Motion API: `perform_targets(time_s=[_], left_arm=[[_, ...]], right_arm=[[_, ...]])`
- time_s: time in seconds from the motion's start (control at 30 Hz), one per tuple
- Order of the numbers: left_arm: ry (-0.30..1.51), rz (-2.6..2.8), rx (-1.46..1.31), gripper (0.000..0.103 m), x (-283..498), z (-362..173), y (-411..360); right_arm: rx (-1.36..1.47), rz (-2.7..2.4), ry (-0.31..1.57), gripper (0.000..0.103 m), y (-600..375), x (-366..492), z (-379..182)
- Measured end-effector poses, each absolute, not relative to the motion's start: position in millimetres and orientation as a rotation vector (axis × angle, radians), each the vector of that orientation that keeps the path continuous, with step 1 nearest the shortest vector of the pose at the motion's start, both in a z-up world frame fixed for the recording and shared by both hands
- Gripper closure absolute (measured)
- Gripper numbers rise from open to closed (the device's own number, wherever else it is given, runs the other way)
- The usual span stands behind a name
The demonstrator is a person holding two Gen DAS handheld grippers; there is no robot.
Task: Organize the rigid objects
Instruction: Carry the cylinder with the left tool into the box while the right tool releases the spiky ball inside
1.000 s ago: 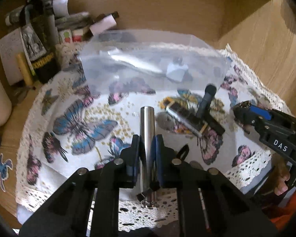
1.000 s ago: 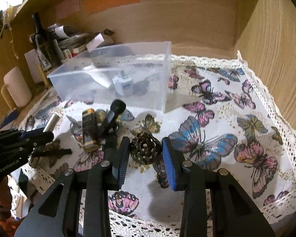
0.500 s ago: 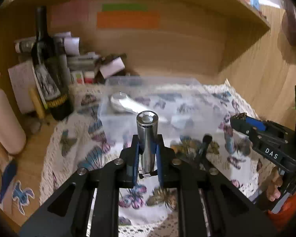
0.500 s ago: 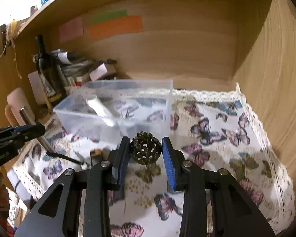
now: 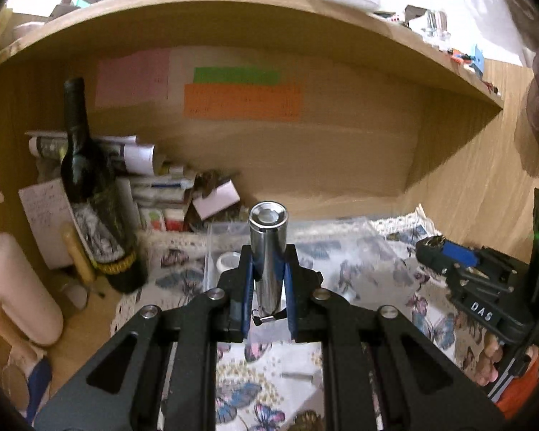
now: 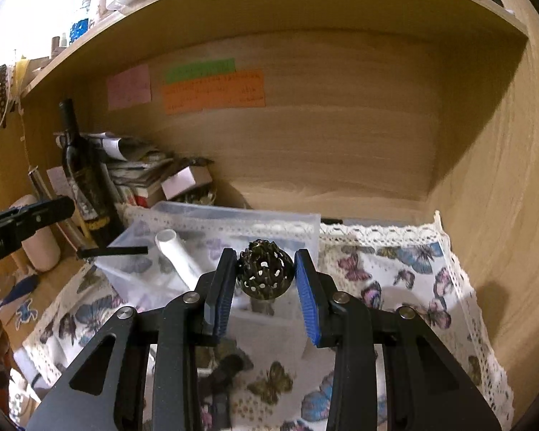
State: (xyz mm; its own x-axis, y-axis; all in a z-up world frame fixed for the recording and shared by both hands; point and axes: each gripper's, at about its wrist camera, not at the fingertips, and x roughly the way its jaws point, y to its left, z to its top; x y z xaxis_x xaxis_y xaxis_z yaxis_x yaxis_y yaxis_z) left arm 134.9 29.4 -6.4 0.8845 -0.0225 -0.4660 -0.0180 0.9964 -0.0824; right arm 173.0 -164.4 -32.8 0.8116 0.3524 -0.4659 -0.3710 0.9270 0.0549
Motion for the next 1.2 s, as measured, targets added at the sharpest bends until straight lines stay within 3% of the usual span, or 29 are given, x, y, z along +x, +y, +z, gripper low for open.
perform_targets(time_s=[0.23,0.67,1.07,1.2], left_arm=[[0.488,-0.018,-0.087,0.088,166.4,-6.6,31.1],[0.702,-0.082,-0.121,0.088,223.1,-73.6,33.7],[0.82,-0.116,-0.229,0.088,238.4,-97.1,50.4],[0.784,-0.069,-0.172,0.081,232.7,-87.9,46.9]], right_arm=[[-0.054,0.386,0.516,0.072,-154.9,197.7,-36.2],[-0.085,0.367,0.675,0.072,-141.9,233.1,-75.9],[-0.133,0.363,0.729,0.072,-130.1,242.9,-85.5],[-0.124,0.365,0.719,0.068,-133.3,240.2,-80.3]])
